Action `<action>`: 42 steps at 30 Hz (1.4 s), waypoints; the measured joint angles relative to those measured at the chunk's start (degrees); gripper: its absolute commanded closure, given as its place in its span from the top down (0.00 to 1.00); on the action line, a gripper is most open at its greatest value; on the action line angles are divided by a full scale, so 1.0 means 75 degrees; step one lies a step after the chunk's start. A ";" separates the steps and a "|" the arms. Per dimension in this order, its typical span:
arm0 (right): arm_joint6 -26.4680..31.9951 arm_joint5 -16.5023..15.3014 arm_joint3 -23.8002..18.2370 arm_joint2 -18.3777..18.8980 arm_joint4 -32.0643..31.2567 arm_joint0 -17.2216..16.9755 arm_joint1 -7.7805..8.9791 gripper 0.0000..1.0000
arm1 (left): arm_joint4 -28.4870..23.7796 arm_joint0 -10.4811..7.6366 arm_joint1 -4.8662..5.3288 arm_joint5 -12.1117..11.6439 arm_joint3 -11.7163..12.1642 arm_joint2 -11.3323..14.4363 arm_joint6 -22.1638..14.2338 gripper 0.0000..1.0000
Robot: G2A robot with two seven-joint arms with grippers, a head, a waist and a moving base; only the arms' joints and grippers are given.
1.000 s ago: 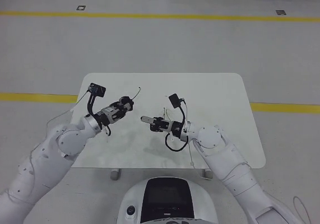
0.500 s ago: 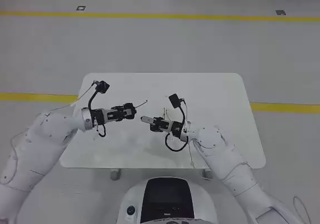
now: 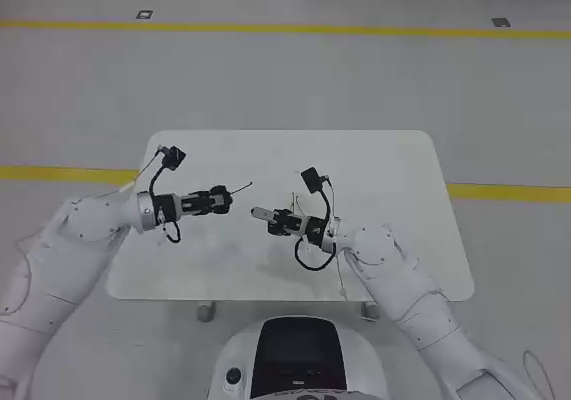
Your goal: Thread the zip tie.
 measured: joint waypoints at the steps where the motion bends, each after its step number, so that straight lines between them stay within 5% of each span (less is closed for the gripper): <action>1: 0.0000 0.0000 0.0000 0.0000 0.0000 0.0000 0.0000 1.00 | -0.0144 -0.0070 -0.0018 0.0000 0.0168 0.0017 -0.0171 0.00; 7: 0.0000 0.0000 0.0000 0.0000 0.0000 0.0000 0.0000 1.00 | -0.1217 -0.0580 -0.0243 0.0007 0.1296 0.0174 -0.1422 0.00; 14: 0.0000 0.0000 0.0000 0.0000 0.0000 0.0000 0.0000 1.00 | -0.2755 -0.1108 -0.0720 0.0007 0.2722 0.0139 -0.3361 0.00; 17: 0.0000 0.0000 0.0000 0.0000 0.0000 0.0000 0.0000 1.00 | -0.3030 -0.1220 -0.0928 0.0007 0.3050 0.0269 -0.3429 0.00; 26: 0.0000 0.0000 0.0000 0.0000 0.0000 0.0000 0.0000 1.00 | -0.3893 -0.1270 -0.1151 0.0007 0.3148 0.0781 -0.3409 0.00; 37: 0.0000 0.0000 0.0000 0.0000 0.0000 0.0000 0.0000 1.00 | -0.4000 -0.1318 -0.1178 0.0008 0.3272 0.0865 -0.3408 0.00; 42: 0.0027 -0.0099 -0.0014 0.0022 0.0269 -0.0073 0.0007 1.00 | -0.4397 -0.1235 -0.1240 0.0477 0.3383 0.0956 -0.3346 0.00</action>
